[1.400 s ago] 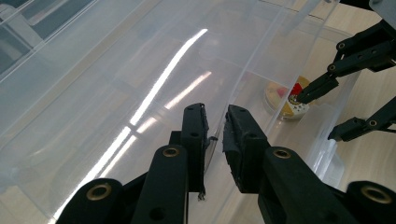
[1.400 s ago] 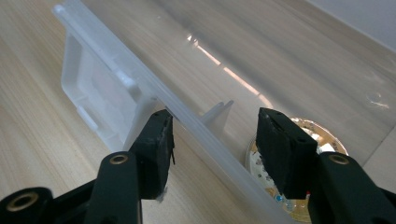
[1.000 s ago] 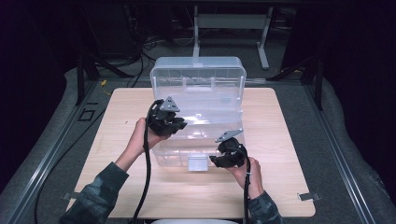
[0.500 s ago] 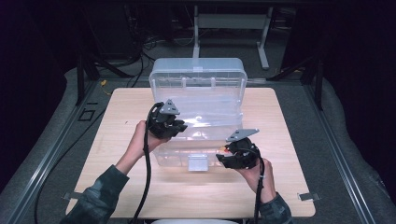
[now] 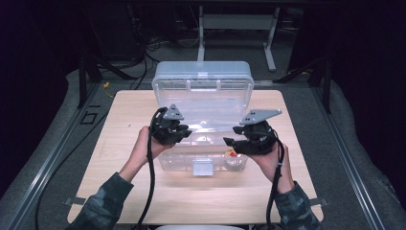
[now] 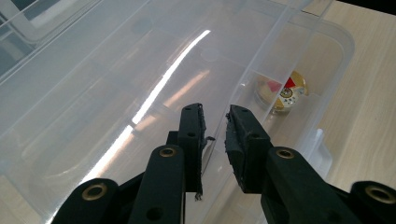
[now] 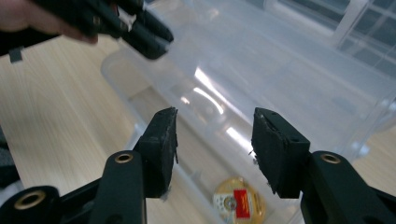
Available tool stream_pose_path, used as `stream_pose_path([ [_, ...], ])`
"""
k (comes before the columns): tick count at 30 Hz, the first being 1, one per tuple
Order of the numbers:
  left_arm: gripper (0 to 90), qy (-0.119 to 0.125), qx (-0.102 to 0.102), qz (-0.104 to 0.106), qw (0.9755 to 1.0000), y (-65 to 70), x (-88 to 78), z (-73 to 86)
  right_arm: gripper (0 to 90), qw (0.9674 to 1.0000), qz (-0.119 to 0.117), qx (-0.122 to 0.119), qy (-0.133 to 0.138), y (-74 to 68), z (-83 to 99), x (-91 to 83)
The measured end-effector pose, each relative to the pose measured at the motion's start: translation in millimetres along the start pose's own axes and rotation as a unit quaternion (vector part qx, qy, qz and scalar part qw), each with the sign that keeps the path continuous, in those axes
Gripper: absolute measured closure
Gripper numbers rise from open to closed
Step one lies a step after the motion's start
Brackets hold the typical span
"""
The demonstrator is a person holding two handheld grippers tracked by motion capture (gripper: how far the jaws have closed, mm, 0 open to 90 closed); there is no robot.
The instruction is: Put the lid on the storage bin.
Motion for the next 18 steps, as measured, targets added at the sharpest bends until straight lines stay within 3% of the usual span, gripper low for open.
stream_pose_path([
  [6, 75.4, -0.003, -0.003, 0.002, 1.0000, 1.5, -0.2, 1.7, 50.5, 1.0000, 0.002, 0.006, 0.001, 15.7, -15.9, 18.6],
  [18, 74.4, -0.004, 0.000, 0.000, 1.0000, 4.0, -1.5, 4.0, 59.9, 0.9991, 0.009, 0.035, -0.022, 35.9, -8.0, 48.1],
])
Point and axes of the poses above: each handheld gripper's, and its own axes: x roughly forward along the jaws, z roughly out of its underside, y roughly to its right, the point moved 8 cm from there along x, roughly forward along the jaws, and after that the axes turned 12 degrees about y, right-handed, at the moved point
